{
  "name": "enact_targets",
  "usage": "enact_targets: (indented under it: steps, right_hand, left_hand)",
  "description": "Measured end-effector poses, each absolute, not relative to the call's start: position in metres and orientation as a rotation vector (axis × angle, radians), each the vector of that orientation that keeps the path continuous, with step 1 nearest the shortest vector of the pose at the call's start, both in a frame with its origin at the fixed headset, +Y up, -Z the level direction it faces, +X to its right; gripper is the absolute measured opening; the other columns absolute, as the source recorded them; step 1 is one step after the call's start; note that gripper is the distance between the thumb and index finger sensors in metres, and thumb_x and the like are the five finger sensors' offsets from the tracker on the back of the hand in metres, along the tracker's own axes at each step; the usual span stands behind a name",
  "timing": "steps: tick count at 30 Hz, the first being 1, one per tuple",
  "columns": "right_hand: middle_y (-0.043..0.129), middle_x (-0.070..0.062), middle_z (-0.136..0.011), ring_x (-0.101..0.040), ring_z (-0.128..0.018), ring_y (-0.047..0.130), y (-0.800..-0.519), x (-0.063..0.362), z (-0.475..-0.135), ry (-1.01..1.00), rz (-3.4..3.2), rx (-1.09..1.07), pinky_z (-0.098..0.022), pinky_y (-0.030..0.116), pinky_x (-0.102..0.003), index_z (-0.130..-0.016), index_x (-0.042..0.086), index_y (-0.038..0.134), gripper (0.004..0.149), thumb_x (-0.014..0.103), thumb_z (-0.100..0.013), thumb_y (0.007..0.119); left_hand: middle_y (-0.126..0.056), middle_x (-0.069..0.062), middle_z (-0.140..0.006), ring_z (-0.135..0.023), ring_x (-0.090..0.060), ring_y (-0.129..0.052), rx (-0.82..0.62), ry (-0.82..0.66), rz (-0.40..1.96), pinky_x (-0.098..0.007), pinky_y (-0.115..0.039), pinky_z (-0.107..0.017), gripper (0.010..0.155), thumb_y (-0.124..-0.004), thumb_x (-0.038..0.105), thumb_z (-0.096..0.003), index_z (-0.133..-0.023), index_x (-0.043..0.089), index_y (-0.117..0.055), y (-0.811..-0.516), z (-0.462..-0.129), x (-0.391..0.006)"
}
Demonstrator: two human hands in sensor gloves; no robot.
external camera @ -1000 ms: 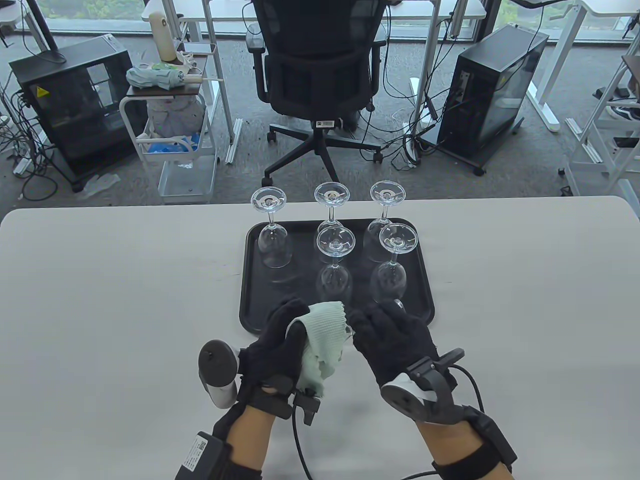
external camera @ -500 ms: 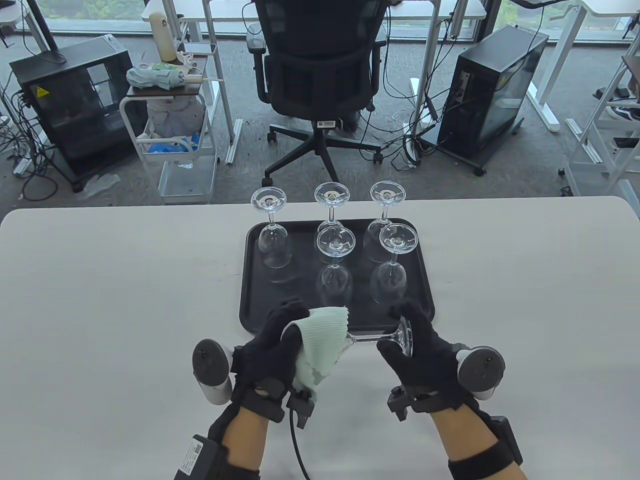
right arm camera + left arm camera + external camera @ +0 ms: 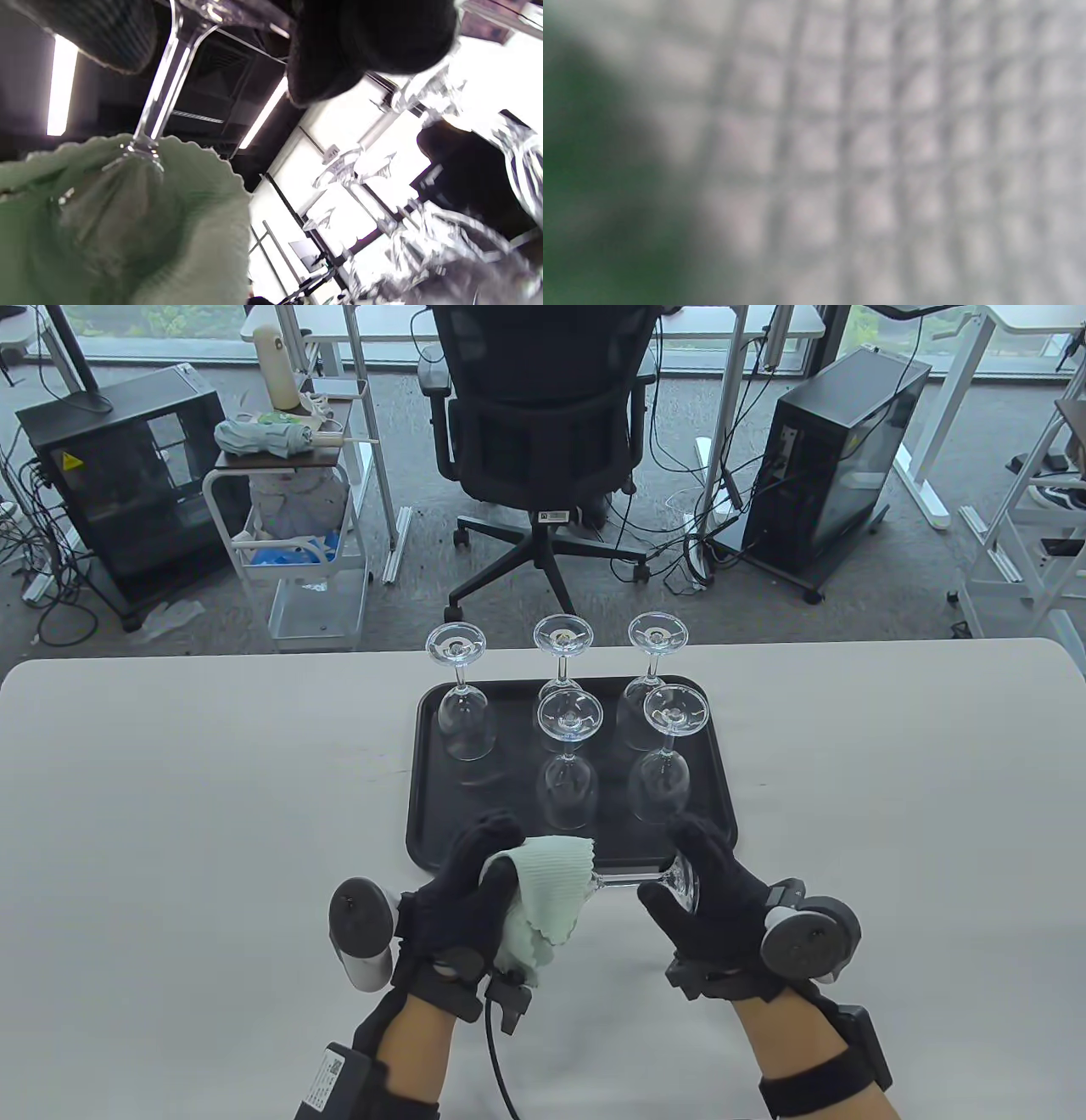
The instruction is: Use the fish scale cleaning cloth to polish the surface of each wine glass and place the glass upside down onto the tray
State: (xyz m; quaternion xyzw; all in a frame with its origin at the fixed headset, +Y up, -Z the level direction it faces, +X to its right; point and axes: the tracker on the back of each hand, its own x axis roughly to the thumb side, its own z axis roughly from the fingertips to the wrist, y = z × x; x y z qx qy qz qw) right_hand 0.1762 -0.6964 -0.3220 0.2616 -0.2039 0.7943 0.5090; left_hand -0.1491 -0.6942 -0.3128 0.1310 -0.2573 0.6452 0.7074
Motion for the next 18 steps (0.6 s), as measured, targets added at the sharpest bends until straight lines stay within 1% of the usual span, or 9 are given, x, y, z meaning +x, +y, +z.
enact_targets:
  steps: [1,3,5,9,11,13,14,16,18]
  right_hand:
    - [0.068,-0.020,-0.093,-0.028,-0.041,0.094,-0.699,0.176,-0.324,-0.363,1.877,0.562,-0.024,0.087,-0.037,-0.106,0.029,0.044,0.074,0.068,-0.050,0.072]
    - [0.067,-0.021,-0.094,-0.030,-0.043,0.093,-0.701,0.178,-0.324,-0.224,1.864,0.507,-0.025,0.085,-0.039,-0.107,0.028,0.043,0.074,0.067,-0.051,0.071]
    - [0.064,-0.021,-0.099,-0.034,-0.047,0.093,-0.694,0.178,-0.319,-0.415,1.967,0.622,-0.029,0.086,-0.042,-0.109,0.025,0.037,0.081,0.067,-0.050,0.073]
    - [0.051,-0.016,-0.106,-0.032,-0.061,0.092,-0.686,0.174,-0.308,-0.804,2.148,0.883,-0.041,0.088,-0.043,-0.107,0.029,0.021,0.091,0.063,-0.047,0.080]
    - [0.055,-0.016,-0.104,-0.030,-0.059,0.094,-0.685,0.175,-0.307,-0.853,2.145,0.873,-0.039,0.090,-0.040,-0.107,0.029,0.023,0.089,0.062,-0.047,0.080]
    - [0.059,-0.017,-0.099,-0.030,-0.054,0.093,-0.689,0.176,-0.312,-0.696,2.048,0.765,-0.035,0.089,-0.039,-0.106,0.031,0.032,0.080,0.061,-0.049,0.079]
    - [0.063,-0.019,-0.096,-0.029,-0.048,0.093,-0.692,0.177,-0.316,-0.511,1.973,0.653,-0.030,0.087,-0.039,-0.107,0.030,0.037,0.076,0.064,-0.050,0.075]
    - [0.065,-0.021,-0.095,-0.031,-0.046,0.092,-0.695,0.179,-0.319,-0.331,1.909,0.577,-0.028,0.085,-0.041,-0.108,0.027,0.041,0.076,0.066,-0.050,0.072]
    - [0.062,-0.021,-0.098,-0.034,-0.050,0.092,-0.694,0.180,-0.318,-0.407,1.956,0.619,-0.032,0.085,-0.043,-0.109,0.027,0.037,0.078,0.065,-0.051,0.073]
  left_hand:
    - [-0.055,-0.002,-0.115,-0.100,-0.036,-0.065,0.333,-0.586,1.404,-0.060,-0.081,-0.053,0.060,-0.072,0.066,-0.0528,-0.103,0.035,-0.063,-0.692,-0.311,-0.148]
    - [-0.056,-0.002,-0.114,-0.099,-0.036,-0.067,0.366,-0.583,1.352,-0.060,-0.082,-0.052,0.059,-0.072,0.067,-0.0522,-0.102,0.035,-0.064,-0.692,-0.311,-0.148]
    - [-0.058,-0.002,-0.113,-0.098,-0.037,-0.068,0.323,-0.576,1.393,-0.060,-0.083,-0.050,0.058,-0.072,0.065,-0.0529,-0.101,0.034,-0.065,-0.694,-0.313,-0.149]
    - [-0.058,-0.004,-0.113,-0.097,-0.038,-0.069,0.206,-0.531,1.513,-0.060,-0.084,-0.049,0.058,-0.071,0.065,-0.0544,-0.102,0.033,-0.065,-0.702,-0.318,-0.153]
    - [-0.056,-0.004,-0.114,-0.098,-0.038,-0.067,0.204,-0.555,1.511,-0.060,-0.083,-0.050,0.058,-0.070,0.065,-0.0550,-0.103,0.033,-0.064,-0.701,-0.317,-0.152]
    - [-0.057,-0.003,-0.114,-0.098,-0.037,-0.068,0.246,-0.556,1.477,-0.059,-0.084,-0.049,0.059,-0.070,0.067,-0.0536,-0.102,0.035,-0.064,-0.700,-0.315,-0.150]
    - [-0.055,-0.002,-0.115,-0.099,-0.037,-0.067,0.284,-0.585,1.445,-0.059,-0.083,-0.051,0.059,-0.070,0.067,-0.0533,-0.102,0.035,-0.063,-0.699,-0.314,-0.148]
    - [-0.056,-0.002,-0.114,-0.099,-0.036,-0.067,0.341,-0.589,1.406,-0.059,-0.082,-0.052,0.058,-0.071,0.067,-0.0524,-0.101,0.035,-0.064,-0.698,-0.313,-0.147]
    - [-0.057,-0.002,-0.113,-0.098,-0.037,-0.068,0.334,-0.590,1.408,-0.060,-0.082,-0.051,0.057,-0.071,0.065,-0.0528,-0.101,0.034,-0.065,-0.699,-0.314,-0.146]
